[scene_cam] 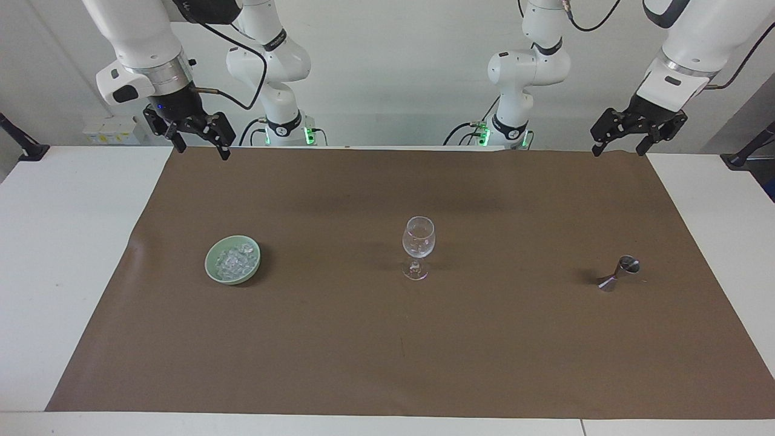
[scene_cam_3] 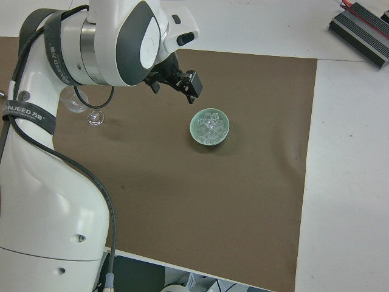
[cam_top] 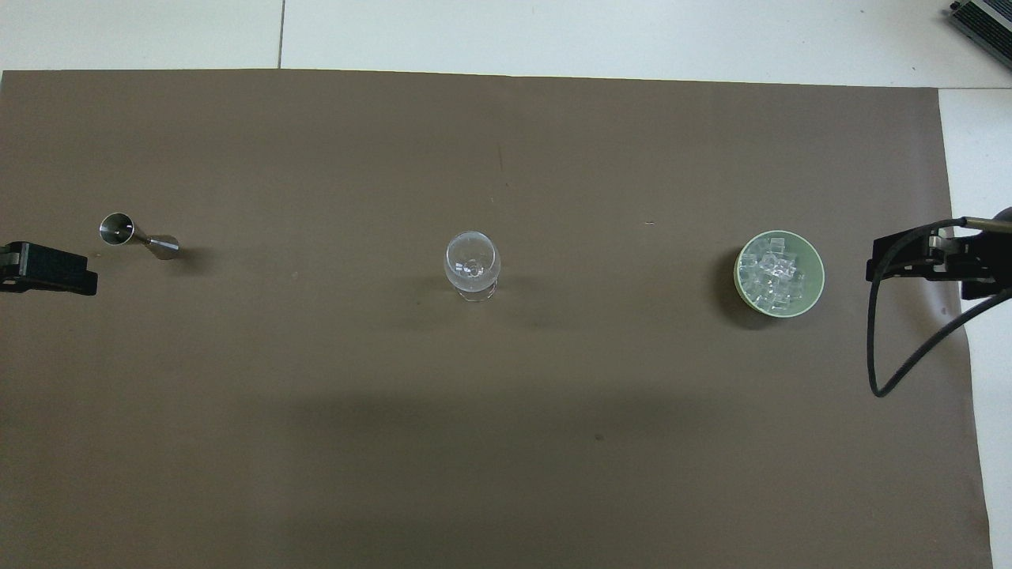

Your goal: Pour wine and add ice with both arms

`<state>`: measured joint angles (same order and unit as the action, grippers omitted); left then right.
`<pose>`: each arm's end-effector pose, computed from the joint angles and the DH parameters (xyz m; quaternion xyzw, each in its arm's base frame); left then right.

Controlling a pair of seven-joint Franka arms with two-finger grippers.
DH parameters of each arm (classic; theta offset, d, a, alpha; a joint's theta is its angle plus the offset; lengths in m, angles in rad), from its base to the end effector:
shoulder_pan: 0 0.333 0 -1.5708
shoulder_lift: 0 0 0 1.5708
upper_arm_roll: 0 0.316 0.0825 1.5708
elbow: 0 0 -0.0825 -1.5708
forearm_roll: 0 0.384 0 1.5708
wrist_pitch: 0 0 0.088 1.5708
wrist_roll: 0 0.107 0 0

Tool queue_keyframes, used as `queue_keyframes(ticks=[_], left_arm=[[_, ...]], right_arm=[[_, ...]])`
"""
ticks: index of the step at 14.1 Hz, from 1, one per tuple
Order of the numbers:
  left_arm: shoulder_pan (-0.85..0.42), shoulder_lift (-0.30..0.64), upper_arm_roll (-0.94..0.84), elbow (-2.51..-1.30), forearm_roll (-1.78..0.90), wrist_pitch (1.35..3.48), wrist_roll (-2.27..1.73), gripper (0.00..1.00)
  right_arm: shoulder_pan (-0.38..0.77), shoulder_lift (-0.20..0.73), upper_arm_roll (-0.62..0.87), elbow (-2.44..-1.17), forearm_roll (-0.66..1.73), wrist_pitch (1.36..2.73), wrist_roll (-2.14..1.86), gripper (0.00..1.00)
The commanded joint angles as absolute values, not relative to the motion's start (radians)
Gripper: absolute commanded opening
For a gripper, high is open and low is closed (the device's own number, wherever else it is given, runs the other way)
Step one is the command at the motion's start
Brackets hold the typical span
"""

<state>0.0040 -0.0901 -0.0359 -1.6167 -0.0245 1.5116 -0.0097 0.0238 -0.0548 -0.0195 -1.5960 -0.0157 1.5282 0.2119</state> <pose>0.5197 -0.0203 0.6462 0.9998 -0.0116 -0.0077 0.0105 0.5331 0.0002 0.6387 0.9945 -0.1039 -0.0057 0.0080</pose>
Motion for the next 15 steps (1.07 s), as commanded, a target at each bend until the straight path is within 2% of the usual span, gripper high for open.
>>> queue_keyframes(ticks=[1,7,11,15], left_arm=[[-0.003,-0.115,-0.025,-1.652,-0.012,1.525,0.005,1.0],[0.011,-0.115,-0.021,-1.651,-0.015,1.529,-0.038,1.0],[0.037,-0.115,-0.021,-1.651,-0.038,1.531,-0.218,1.0],[0.127,-0.115,-0.021,-1.652,-0.149,1.531,-0.233,1.0]], right_arm=[[0.017,-0.071,-0.015,-1.608,-0.003,1.517,0.186,1.0],[0.017,-0.071,-0.015,-1.608,-0.003,1.517,0.186,1.0],[0.017,-0.071,-0.015,-1.608,-0.003,1.517,0.186,1.0],[0.017,-0.071,-0.017,-1.608,-0.003,1.517,0.186,1.0]])
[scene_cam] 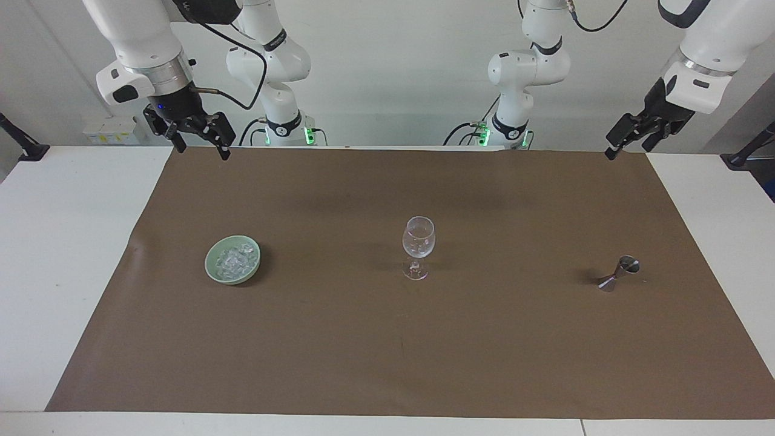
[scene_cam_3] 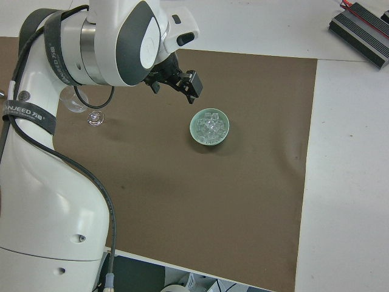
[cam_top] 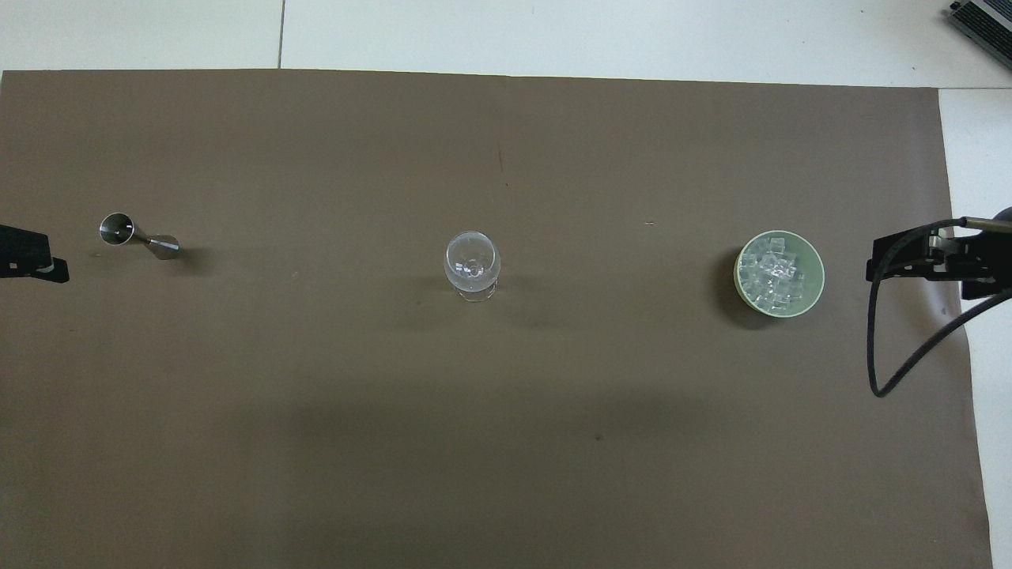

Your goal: Pour wine and add ice with both arms

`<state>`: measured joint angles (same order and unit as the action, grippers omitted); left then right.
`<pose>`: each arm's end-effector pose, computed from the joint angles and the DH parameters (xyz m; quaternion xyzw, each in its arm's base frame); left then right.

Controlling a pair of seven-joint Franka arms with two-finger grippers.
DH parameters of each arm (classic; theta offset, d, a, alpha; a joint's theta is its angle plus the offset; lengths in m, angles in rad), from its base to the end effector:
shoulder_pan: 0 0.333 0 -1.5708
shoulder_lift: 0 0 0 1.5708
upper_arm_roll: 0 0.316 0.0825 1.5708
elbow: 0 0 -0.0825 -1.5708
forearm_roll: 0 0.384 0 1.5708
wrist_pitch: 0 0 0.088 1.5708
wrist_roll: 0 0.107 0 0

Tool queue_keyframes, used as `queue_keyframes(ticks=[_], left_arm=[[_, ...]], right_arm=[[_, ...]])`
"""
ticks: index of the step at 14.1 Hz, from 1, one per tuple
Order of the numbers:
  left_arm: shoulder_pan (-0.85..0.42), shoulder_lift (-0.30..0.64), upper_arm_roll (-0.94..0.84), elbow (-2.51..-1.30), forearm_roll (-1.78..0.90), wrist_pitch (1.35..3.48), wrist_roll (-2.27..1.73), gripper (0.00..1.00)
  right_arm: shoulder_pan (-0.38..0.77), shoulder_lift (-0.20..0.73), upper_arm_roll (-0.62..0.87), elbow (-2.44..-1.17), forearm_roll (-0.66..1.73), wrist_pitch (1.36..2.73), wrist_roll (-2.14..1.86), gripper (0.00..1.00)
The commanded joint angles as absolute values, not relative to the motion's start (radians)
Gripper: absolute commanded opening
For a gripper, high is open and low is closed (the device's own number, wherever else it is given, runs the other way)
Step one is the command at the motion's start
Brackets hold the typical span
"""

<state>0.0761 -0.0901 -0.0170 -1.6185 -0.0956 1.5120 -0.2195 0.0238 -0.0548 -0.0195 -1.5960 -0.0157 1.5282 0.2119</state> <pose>0.5199 0.0196 0.6459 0.9895 0.1363 -0.0119 0.0461 0.5331 0.0002 0.6387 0.9945 -0.1039 -0.0057 0.0080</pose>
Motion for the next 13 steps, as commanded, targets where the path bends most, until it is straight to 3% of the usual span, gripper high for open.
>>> queue_keyframes(ticks=[1,7,13], left_arm=[[0.144,-0.115,-0.021,-1.654,-0.165,1.532,-0.241,1.0],[0.232,-0.184,-0.021,-1.807,-0.3,1.667,-0.354,1.0],[0.317,-0.186,-0.018,-1.876,-0.423,1.749,-0.437,1.0]], right_arm=[[0.017,-0.071,-0.017,-1.608,-0.003,1.517,0.186,1.0],[0.017,-0.071,-0.017,-1.608,-0.003,1.517,0.186,1.0],[0.017,-0.071,-0.015,-1.608,-0.003,1.517,0.186,1.0]])
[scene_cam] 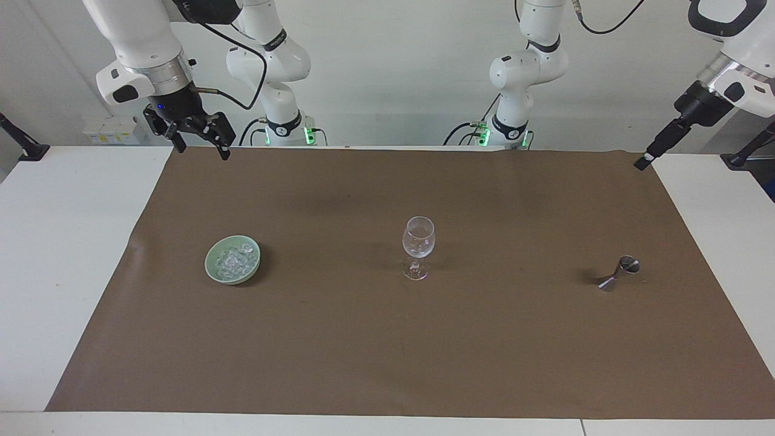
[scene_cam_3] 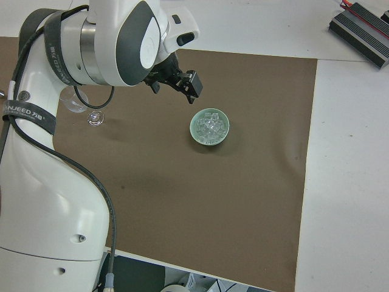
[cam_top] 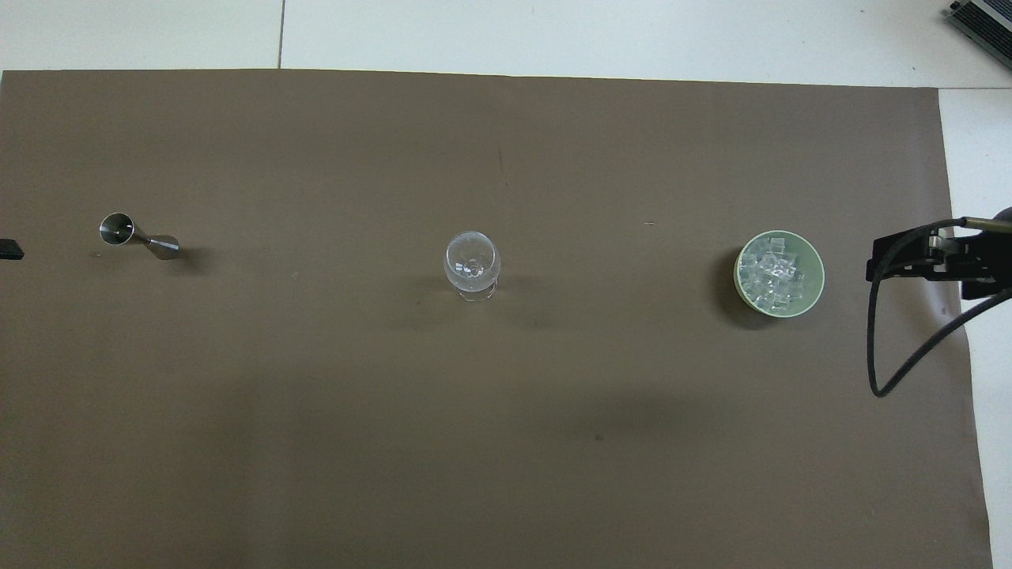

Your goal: Pour wine and add ice with both arms

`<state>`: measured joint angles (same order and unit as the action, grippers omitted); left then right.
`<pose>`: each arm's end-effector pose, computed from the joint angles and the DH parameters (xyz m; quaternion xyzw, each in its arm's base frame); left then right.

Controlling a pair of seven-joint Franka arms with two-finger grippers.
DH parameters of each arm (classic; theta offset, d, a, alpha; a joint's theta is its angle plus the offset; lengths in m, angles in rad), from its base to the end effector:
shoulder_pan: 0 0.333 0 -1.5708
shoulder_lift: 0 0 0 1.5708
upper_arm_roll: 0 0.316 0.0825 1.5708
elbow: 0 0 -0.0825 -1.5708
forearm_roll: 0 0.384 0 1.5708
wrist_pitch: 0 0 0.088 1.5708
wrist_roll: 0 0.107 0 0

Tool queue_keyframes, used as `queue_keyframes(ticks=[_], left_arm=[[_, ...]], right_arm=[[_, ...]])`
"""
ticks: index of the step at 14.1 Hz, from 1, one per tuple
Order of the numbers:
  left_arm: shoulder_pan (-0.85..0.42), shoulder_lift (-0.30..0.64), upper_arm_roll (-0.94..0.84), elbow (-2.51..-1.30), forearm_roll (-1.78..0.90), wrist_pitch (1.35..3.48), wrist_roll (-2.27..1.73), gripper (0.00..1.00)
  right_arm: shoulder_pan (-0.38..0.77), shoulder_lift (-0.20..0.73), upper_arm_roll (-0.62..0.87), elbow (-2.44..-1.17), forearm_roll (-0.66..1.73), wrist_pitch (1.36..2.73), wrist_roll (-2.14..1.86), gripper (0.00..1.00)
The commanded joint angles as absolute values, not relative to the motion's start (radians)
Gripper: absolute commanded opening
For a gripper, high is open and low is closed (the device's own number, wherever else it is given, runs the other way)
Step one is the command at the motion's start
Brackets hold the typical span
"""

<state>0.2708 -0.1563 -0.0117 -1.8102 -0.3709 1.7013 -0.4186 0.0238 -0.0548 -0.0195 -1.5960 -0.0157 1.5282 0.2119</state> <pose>0.5070 0.0985 0.6120 0.9203 0.3453 0.0087 0.1837 0.5331 0.0002 0.6387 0.9945 -0.1039 -0.0057 0.0080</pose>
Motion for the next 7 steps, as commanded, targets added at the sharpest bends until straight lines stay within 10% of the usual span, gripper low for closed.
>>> queue_keyframes(ticks=[1,7], left_arm=[[0.337,-0.183,-0.018,-1.897,-0.448,1.765,-0.443,1.0],[0.452,-0.134,-0.018,-1.988,-0.59,1.841,-0.498,1.0]], right_arm=[[0.017,-0.071,-0.015,-1.608,-0.003,1.517,0.186,1.0],[0.017,-0.071,-0.017,-1.608,-0.003,1.517,0.186,1.0]])
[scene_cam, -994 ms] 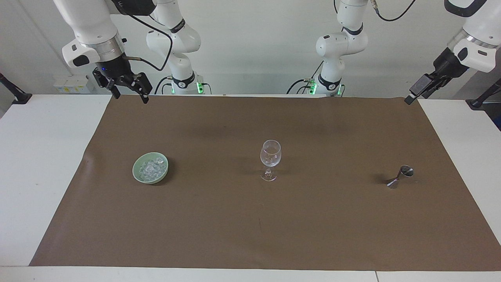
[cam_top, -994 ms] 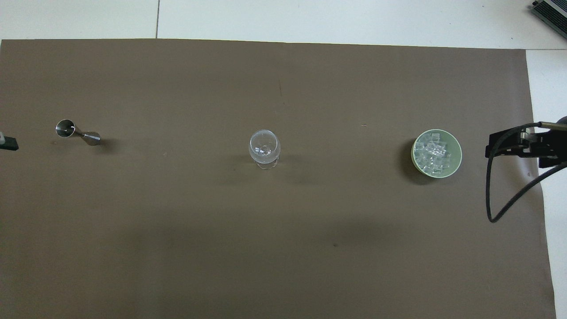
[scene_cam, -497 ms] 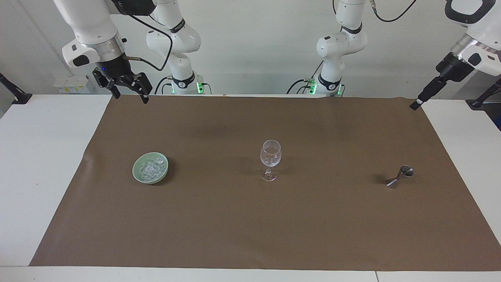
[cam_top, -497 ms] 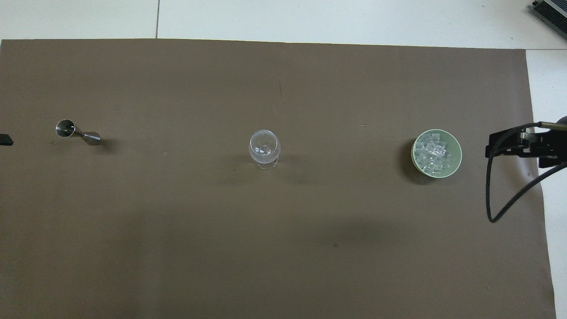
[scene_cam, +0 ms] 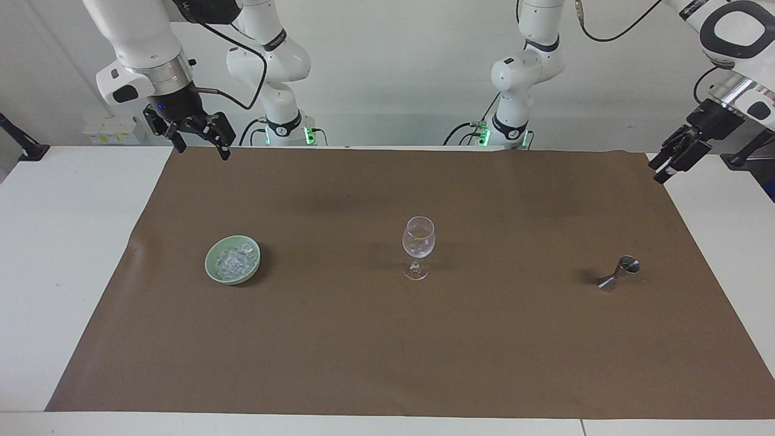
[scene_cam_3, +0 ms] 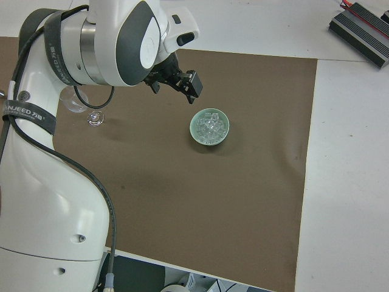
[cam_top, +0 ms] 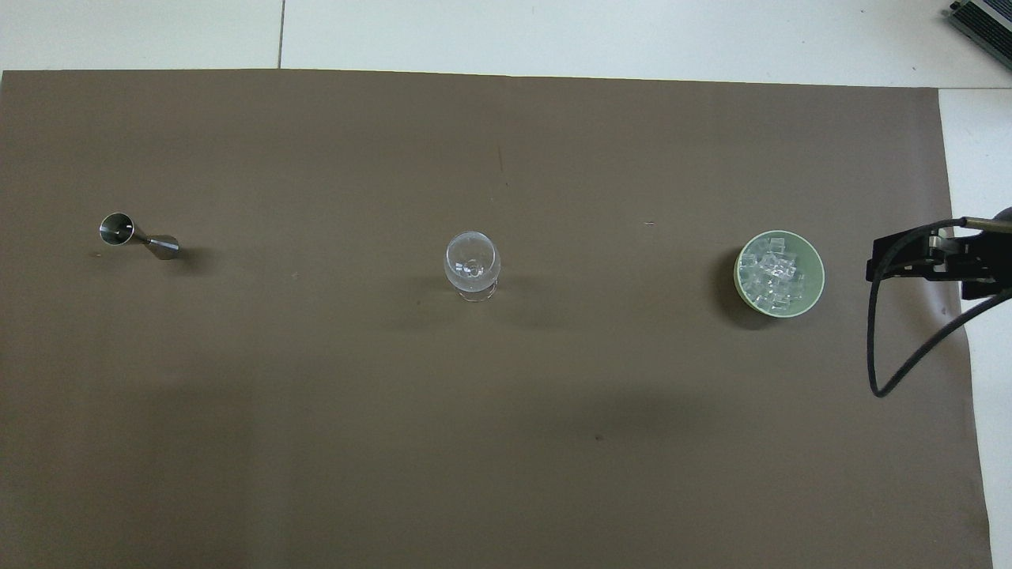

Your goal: Pour wine and add ice with both arms

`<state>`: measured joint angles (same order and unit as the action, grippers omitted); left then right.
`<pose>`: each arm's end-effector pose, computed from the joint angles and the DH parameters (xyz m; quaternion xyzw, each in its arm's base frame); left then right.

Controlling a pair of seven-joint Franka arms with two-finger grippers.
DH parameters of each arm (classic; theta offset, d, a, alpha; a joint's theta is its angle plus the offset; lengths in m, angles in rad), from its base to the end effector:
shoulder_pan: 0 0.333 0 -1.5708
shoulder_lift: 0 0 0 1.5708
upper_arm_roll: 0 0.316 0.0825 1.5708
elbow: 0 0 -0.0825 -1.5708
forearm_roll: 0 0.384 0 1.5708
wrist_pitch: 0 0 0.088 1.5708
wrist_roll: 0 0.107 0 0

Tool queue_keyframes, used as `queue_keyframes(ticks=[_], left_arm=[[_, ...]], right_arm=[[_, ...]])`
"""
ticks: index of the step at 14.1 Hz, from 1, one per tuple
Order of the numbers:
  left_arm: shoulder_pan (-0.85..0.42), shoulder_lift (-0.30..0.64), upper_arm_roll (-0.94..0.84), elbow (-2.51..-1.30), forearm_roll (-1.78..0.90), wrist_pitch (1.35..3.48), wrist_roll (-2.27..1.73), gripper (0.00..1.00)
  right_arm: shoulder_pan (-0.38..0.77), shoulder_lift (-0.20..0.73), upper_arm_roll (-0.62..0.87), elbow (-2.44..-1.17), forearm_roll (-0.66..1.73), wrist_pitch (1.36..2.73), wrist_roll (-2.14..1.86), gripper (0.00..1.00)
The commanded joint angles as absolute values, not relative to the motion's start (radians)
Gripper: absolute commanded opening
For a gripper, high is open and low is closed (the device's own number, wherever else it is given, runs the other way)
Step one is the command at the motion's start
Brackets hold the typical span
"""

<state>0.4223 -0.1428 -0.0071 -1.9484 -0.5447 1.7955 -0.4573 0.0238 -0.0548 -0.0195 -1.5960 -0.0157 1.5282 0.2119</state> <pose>0.4928 0.1691 0.5524 0.8471 0.4626 -0.0103 0.2613 0.5331 0.0002 0.6387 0.9945 -0.1039 -0.0057 0.0080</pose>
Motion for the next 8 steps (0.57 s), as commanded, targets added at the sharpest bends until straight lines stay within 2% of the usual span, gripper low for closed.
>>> queue_keyframes(ticks=[1,5,8], left_arm=[[0.471,-0.121,-0.018,-1.993,-0.615,1.844,-0.535,1.0],[0.505,-0.103,-0.018,-2.066,-0.731,1.92,-0.663,1.0],[0.52,-0.057,-0.018,-2.075,-0.793,1.976,-0.837,1.0]], right_arm=[[0.017,-0.071,-0.017,-1.608,-0.003,1.517,0.186,1.0],[0.017,-0.071,-0.015,-1.608,-0.003,1.517,0.186,1.0],[0.017,-0.071,-0.017,-1.608,-0.003,1.517,0.186,1.0]])
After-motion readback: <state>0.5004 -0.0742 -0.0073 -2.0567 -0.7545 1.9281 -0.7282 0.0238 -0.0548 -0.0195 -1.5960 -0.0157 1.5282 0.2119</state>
